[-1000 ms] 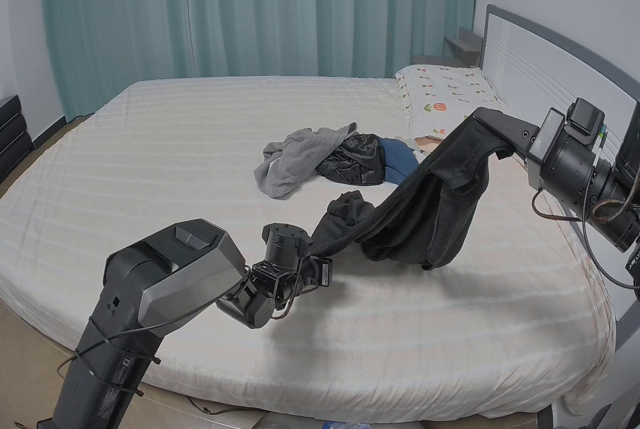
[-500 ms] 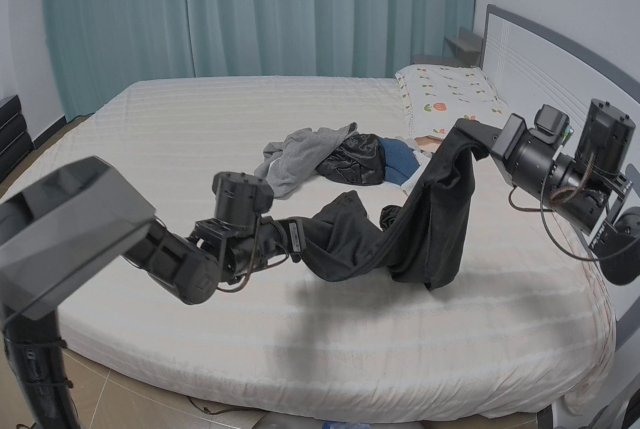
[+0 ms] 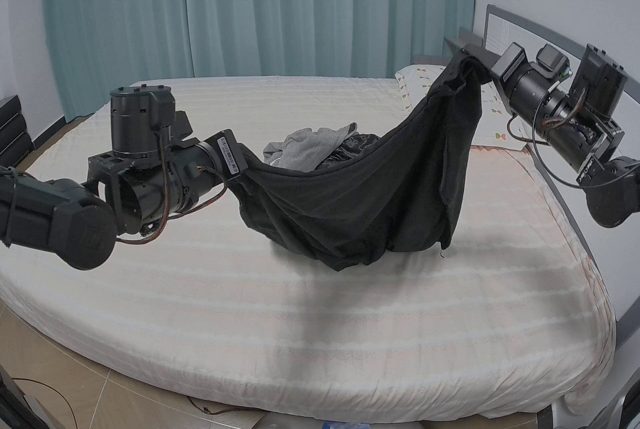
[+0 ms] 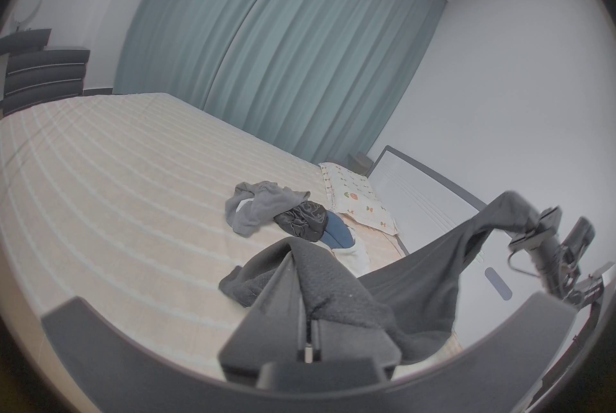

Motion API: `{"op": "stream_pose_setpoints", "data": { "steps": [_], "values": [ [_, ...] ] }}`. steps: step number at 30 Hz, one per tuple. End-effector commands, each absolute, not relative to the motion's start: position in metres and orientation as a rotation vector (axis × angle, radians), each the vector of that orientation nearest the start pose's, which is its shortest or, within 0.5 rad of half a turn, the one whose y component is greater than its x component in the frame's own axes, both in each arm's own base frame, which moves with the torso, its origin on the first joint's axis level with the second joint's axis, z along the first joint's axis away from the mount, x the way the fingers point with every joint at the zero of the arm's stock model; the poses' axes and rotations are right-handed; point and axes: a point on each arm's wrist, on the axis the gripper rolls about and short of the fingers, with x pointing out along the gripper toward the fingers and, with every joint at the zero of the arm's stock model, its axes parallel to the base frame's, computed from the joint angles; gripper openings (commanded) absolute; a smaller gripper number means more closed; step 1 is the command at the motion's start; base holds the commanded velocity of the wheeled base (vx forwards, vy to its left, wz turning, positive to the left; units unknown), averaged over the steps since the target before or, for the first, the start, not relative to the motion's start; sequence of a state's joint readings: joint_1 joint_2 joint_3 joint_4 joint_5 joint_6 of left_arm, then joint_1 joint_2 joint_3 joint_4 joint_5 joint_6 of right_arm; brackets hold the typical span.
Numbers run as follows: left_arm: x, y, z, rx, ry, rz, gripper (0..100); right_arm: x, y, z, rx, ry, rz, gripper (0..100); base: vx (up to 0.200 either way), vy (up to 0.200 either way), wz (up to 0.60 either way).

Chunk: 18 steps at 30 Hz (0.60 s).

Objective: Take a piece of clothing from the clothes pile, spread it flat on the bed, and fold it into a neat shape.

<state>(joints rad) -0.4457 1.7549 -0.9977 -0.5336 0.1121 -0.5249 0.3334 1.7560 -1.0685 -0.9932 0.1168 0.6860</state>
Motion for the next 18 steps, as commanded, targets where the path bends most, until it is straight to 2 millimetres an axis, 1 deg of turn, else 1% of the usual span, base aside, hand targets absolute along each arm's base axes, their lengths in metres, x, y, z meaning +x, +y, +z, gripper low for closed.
{"op": "stream_pose_setpoints", "data": {
  "steps": [1,3,6,7,9,10,12,15,17,18],
  "values": [
    [0.27,-0.125,0.197,-0.485,0.353,-0.241,0,0.305,0.11,0.192,0.68,0.138,0.441,0,0.0,0.0,0.0],
    [0.261,-0.131,0.184,-0.495,0.405,-0.246,0,0.305,0.112,0.174,0.679,0.204,0.424,0,0.0,0.0,0.0],
    [0.259,-0.132,0.176,-0.552,0.446,-0.231,0,0.304,0.112,0.157,0.677,0.263,0.408,0,0.0,0.0,0.0],
    [0.26,-0.132,0.171,-0.571,0.464,-0.219,0,0.304,0.114,0.153,0.675,0.279,0.405,0,0.0,0.0,0.0],
    [0.26,-0.132,0.171,-0.571,0.464,-0.219,0,0.304,0.114,0.153,0.675,0.279,0.405,0,0.0,0.0,0.0],
    [0.26,-0.134,0.153,-0.591,0.532,-0.191,0,0.3,0.122,0.143,0.678,0.323,0.416,0,0.0,0.0,0.0],
    [0.258,-0.135,0.143,-0.594,0.567,-0.184,0,0.298,0.125,0.14,0.684,0.34,0.419,0,0.0,0.0,0.0],
    [0.258,-0.137,0.133,-0.626,0.577,-0.174,0,0.297,0.126,0.139,0.687,0.349,0.422,0,-0.2,0.0,0.0],
    [0.258,-0.137,0.131,-0.642,0.572,-0.174,0,0.297,0.126,0.137,0.686,0.353,0.42,0,-0.2,0.0,0.0],
    [0.256,-0.136,0.126,-0.658,0.57,-0.171,0,0.295,0.126,0.135,0.684,0.362,0.418,0,-0.2,0.0,0.0]
  ]
}}
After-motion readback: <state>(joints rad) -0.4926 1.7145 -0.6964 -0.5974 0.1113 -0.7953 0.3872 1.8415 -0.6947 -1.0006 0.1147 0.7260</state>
